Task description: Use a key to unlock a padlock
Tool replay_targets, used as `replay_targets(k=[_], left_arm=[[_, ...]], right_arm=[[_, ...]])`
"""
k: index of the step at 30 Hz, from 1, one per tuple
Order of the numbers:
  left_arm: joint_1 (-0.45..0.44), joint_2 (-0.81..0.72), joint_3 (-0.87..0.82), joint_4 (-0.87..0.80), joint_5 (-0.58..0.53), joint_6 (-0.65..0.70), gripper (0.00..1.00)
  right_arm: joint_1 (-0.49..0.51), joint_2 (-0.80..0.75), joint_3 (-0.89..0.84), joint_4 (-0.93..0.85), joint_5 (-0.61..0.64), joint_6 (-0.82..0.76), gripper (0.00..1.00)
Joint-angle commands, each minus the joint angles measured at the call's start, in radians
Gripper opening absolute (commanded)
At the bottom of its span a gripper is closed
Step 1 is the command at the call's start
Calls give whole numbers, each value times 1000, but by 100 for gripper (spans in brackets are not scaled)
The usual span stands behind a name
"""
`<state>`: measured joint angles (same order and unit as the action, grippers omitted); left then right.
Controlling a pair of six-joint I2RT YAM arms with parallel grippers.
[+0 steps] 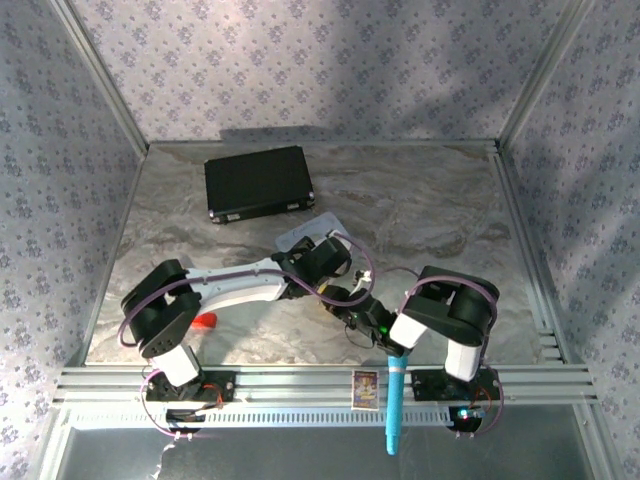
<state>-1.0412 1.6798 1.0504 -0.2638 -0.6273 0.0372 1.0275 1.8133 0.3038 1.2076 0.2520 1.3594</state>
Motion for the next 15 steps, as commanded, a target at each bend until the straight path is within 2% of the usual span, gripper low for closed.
replay_targets(k=[1,5,8,15], left_arm=[[-11,98,-84,-220,98,51,56],[-13,104,-89,-219,100,56,56],[-16,104,-93,-221,93,57,55],[-30,113,-95,-211,93,62,55]], right_arm=[[-54,15,3,63,52,80,9],[-101,32,2,56,-11,126,8],[-126,36,-17,90,-18,121,8],[-151,17,34,32,-25,81,9]])
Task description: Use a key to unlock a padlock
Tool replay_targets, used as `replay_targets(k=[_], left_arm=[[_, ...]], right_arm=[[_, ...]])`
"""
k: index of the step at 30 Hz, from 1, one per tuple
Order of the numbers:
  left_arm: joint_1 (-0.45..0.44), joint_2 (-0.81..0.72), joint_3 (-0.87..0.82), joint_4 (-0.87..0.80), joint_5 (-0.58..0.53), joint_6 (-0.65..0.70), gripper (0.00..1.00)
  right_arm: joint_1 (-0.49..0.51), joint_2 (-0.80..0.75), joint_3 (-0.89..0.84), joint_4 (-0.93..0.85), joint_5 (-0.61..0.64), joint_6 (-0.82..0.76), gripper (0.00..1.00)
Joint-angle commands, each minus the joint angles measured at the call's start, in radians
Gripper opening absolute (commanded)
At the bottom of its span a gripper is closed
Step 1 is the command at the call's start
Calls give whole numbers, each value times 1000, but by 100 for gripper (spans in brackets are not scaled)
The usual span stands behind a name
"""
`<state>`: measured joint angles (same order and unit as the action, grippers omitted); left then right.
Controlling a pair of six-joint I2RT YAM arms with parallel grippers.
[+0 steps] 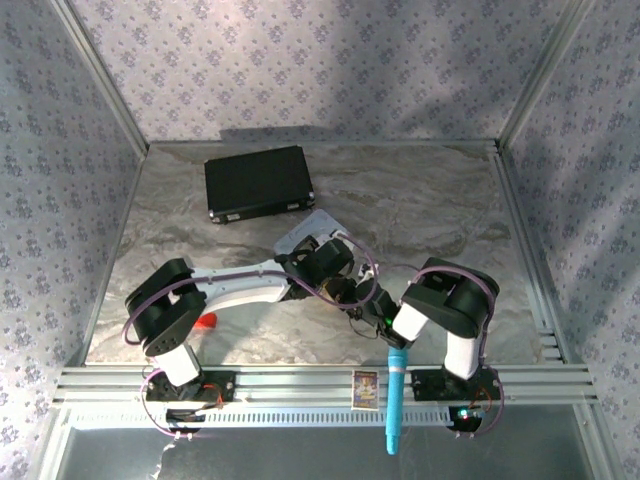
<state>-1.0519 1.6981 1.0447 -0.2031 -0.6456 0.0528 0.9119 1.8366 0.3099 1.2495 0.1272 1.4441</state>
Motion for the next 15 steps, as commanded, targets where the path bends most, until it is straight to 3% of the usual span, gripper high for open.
replay_targets(k=[1,15], left_arm=[[-20,96,-89,-271,108,45,55],[-24,116,-87,-270,73,29,54]], right_arm=[[-42,-5,34,-10,94,-14,8],[-151,-5,71,-144,-60,-36,8]])
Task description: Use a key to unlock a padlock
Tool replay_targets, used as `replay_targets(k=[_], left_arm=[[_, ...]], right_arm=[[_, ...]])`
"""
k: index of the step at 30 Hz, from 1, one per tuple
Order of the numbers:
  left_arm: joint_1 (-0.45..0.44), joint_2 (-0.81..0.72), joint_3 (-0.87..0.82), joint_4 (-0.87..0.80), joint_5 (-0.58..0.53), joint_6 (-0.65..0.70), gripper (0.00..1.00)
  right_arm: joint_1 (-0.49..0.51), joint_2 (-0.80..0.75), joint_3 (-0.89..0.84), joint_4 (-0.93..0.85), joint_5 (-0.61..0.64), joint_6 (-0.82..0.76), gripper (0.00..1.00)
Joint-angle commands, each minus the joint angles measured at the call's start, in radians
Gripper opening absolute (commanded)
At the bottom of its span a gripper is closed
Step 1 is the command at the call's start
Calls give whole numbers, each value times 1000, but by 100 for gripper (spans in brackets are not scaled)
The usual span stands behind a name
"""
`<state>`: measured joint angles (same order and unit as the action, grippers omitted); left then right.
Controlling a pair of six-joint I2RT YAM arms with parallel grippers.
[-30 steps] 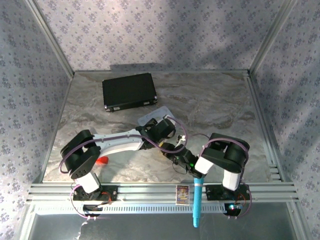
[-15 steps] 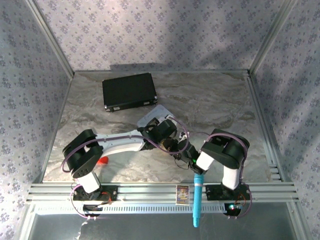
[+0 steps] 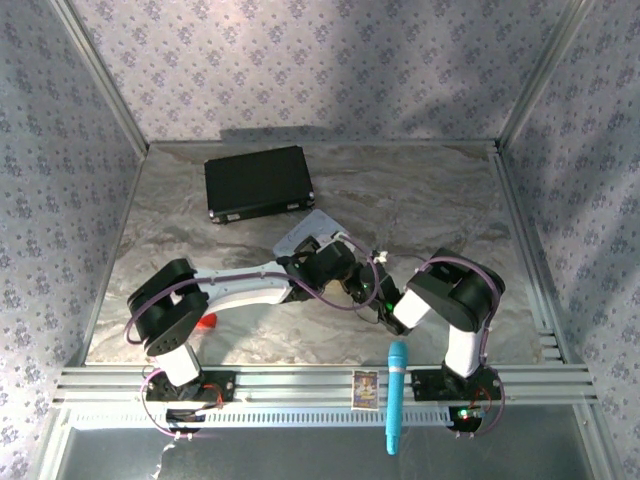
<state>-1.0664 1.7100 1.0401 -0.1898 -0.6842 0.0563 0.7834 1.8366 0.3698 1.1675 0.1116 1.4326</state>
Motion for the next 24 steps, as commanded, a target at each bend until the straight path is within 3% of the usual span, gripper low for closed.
replay_targets(k=[1,8,14,20,22,24], left_arm=[[-9,106,-80,-283,88,23,55],[14,99,-9,-331,24,-50,60],[14,96,86,-373,-40,-126,75],[9,63,186,-451,-140,-248,83],[-2,26,193,-467,-139,-274,86],[-15,-13,189,-467,-66,-286,89]], right_arm=[[-34,-5,9,-80,-69,-24,9],[-113,-88,-8,-384,-251,-105,9],[-206,-277,85,-945,-344,-374,10],[-341,-304,176,-1279,-483,-606,10],[-376,-326,204,-1379,-481,-676,10],[-417,-340,238,-1474,-480,-748,11]])
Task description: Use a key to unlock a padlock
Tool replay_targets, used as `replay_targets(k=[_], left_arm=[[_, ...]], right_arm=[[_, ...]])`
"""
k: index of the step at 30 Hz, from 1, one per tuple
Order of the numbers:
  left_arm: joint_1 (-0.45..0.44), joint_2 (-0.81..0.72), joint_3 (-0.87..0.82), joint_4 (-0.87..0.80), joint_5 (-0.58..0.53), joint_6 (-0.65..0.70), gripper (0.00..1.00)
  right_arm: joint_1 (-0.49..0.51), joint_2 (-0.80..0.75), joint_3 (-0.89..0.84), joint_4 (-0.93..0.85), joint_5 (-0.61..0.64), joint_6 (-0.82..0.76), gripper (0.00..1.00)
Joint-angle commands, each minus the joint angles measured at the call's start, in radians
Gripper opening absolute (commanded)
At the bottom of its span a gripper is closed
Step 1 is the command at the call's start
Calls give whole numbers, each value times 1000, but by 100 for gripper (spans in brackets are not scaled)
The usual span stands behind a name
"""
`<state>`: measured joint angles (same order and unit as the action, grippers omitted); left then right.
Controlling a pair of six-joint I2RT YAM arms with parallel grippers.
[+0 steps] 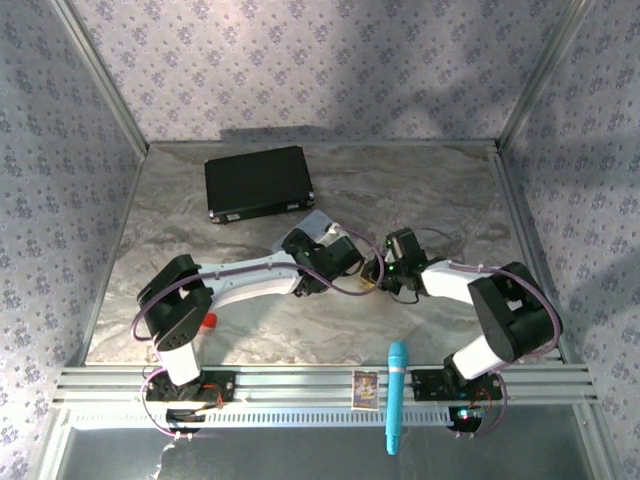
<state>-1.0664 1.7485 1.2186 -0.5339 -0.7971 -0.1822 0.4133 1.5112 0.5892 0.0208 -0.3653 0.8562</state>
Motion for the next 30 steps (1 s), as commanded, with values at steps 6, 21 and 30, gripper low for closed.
replay_targets(k=[6,21,30], left_arm=[[-97,-47,-12,-117,122,-93,100],[46,-37,-119,-287,91,-280,98],[147,-73,-206,-208,133,-282,98]], right_arm=[[-141,-30,85,-492,6,-322,14],[-214,-39,218,-743,181,-506,19],[-230,-31,232,-739,273,-511,25]])
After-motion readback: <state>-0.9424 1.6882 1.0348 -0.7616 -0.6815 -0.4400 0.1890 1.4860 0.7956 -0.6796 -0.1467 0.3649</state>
